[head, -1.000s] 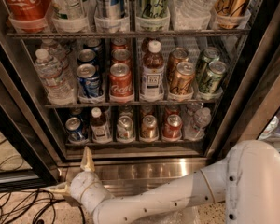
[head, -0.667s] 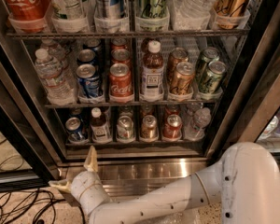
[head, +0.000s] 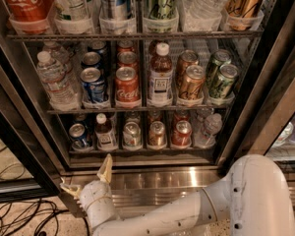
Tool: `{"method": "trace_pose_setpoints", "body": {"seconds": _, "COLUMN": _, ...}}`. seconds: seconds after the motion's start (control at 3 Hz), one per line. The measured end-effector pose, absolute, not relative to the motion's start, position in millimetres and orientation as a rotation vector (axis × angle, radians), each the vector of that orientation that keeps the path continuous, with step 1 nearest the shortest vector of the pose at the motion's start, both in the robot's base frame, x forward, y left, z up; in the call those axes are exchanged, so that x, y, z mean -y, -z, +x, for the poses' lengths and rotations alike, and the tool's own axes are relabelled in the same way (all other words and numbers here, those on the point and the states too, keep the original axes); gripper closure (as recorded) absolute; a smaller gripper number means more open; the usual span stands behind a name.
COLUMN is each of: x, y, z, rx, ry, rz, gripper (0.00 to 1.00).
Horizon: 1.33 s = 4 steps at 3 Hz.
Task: Pick pepsi can from bottom shelf of fridge
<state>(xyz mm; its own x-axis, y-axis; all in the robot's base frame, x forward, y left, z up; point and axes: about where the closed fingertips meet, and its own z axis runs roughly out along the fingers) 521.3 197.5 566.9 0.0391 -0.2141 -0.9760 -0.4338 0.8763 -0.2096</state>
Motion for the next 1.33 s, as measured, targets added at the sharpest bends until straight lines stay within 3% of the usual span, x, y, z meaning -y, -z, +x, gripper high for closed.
{"method": "trace_pose_setpoints", "body": {"seconds": 1.0, "x": -211, "y": -566, "z": 540, "rx": -1.496, "ry": -0.160, "rz": -0.452, "gripper": 0.00}}
{"method": "trace_pose_setpoints", "body": {"seconds": 1.33, "x": -219, "y": -572, "z": 551, "rx": -1.461, "ry": -0.160, "rz": -0.428, "gripper": 0.06}}
